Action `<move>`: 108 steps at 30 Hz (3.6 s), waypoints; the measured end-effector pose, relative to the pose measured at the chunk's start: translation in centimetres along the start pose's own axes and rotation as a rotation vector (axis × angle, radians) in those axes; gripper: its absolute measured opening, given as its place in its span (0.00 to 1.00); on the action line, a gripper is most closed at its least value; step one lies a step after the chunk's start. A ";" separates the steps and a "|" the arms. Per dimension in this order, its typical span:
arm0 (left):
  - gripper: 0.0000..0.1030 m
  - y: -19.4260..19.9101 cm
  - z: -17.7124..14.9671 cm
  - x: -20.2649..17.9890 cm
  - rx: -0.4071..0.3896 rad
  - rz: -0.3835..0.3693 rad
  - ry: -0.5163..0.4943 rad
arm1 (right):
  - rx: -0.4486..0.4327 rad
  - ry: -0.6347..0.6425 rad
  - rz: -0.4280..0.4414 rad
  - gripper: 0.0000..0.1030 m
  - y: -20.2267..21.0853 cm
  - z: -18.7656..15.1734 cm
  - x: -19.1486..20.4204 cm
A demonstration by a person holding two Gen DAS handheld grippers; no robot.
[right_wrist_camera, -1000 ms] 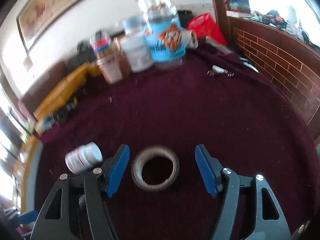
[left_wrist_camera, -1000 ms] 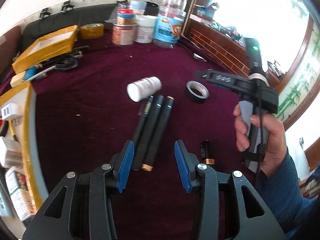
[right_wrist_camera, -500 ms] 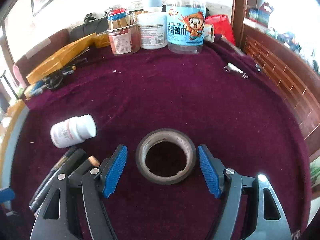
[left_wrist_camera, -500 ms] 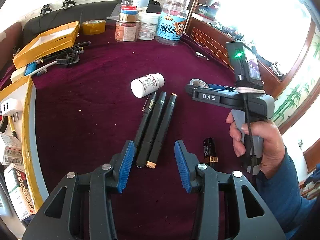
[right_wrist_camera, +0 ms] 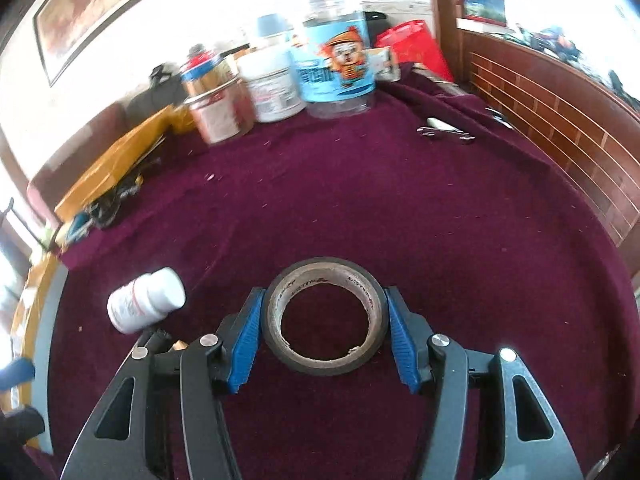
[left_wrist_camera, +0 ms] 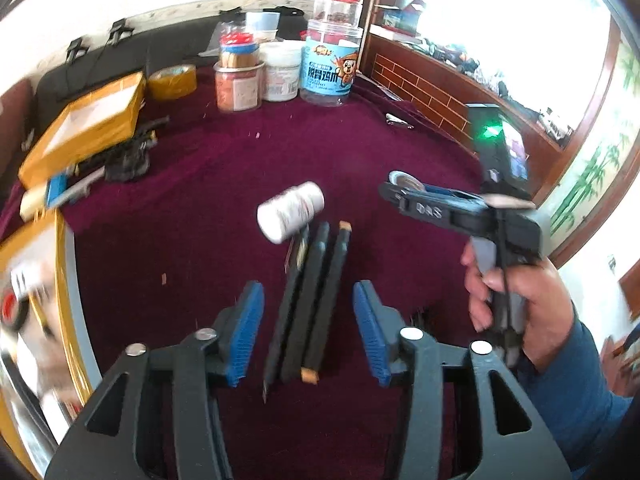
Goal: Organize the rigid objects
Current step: 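Grasp the white red-label pill bottle with the left gripper, then lift the bottle with left gripper while right holds the tape roll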
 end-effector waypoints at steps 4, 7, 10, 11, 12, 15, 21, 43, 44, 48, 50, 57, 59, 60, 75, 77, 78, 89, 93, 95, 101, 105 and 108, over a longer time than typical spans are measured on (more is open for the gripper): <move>0.56 -3.2 3.6 0.7 0.076 0.026 -0.079 | 0.012 -0.053 0.029 0.51 -0.1 0.3 -0.9; 0.56 -5.5 5.4 1.7 0.128 0.039 -0.107 | 0.013 -0.055 0.032 0.51 -0.1 0.3 -0.9; 0.56 -7.5 6.3 2.0 0.177 0.019 -0.134 | 0.016 -0.058 0.043 0.51 -0.1 0.4 -0.9; 0.56 -8.2 6.6 2.0 0.184 0.043 -0.158 | 0.017 -0.061 0.048 0.51 -0.1 0.4 -0.9; 0.56 -8.7 6.6 1.9 0.196 0.051 -0.173 | 0.018 -0.060 0.052 0.51 -0.1 0.4 -0.9; 0.56 -10.5 6.7 2.2 0.235 0.078 -0.193 | 0.022 -0.052 0.055 0.51 -0.2 0.3 -0.7; 0.45 -12.4 6.4 2.8 0.265 0.077 -0.181 | 0.022 -0.048 0.058 0.51 -0.2 0.3 -0.6; 0.33 -4.2 0.0 4.0 -0.033 0.070 0.158 | -0.037 0.088 0.098 0.51 1.2 -0.3 2.7; 0.33 -3.6 -0.8 4.0 -0.054 0.085 0.164 | -0.051 0.110 0.103 0.51 1.5 -0.4 3.2; 0.33 -2.5 -3.3 4.1 -0.102 0.105 0.182 | -0.105 0.191 0.119 0.51 2.6 -1.0 5.0; 0.33 -2.2 -4.3 4.1 -0.119 0.115 0.181 | -0.125 0.231 0.134 0.51 3.1 -1.4 6.0; 0.33 -1.0 -5.2 4.9 -0.202 0.121 0.196 | -0.178 0.346 0.196 0.51 4.5 -3.4 9.3; 0.33 -0.8 -5.3 5.2 -0.223 0.129 0.201 | -0.189 0.368 0.197 0.51 4.8 -3.8 9.9; 0.33 -0.8 -5.3 5.2 -0.227 0.134 0.200 | -0.193 0.371 0.195 0.51 4.9 -4.0 10.1; 0.33 0.3 -5.2 4.0 -0.303 0.211 0.113 | -0.189 0.264 0.168 0.51 6.9 -3.9 8.9; 0.33 0.5 -5.3 3.8 -0.312 0.221 0.104 | -0.184 0.259 0.158 0.51 7.2 -4.2 8.9; 0.33 0.6 -5.3 3.7 -0.319 0.224 0.099 | -0.180 0.253 0.157 0.51 7.4 -4.4 8.8; 0.33 1.6 -5.6 2.6 -0.367 0.276 0.052 | -0.156 0.223 0.142 0.51 9.1 -6.5 8.0; 0.33 2.4 -5.8 2.3 -0.390 0.279 0.045 | -0.147 0.219 0.137 0.51 9.5 -6.8 8.0; 0.33 2.9 -6.0 2.2 -0.396 0.262 0.049 | -0.145 0.217 0.140 0.51 9.9 -7.0 7.9; 0.33 3.7 -6.3 2.0 -0.361 0.201 0.052 | -0.159 0.206 0.131 0.51 10.8 -7.1 7.6; 0.33 4.1 -6.8 2.8 -0.325 0.136 0.102 | -0.162 0.174 0.127 0.51 11.1 -7.1 6.8; 0.34 4.6 -6.8 3.8 -0.273 0.106 0.135 | -0.151 0.151 0.136 0.51 11.0 -7.3 6.2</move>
Point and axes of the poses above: each gripper's, at about its wrist camera, not at the fingertips, and y roughly against the way its jaws point, x to its left, z to its top, the point moved 1 cm from there along -y, roughly the way its jaws point, and after that the axes turned 10 degrees about -z, right-handed, at the moved point
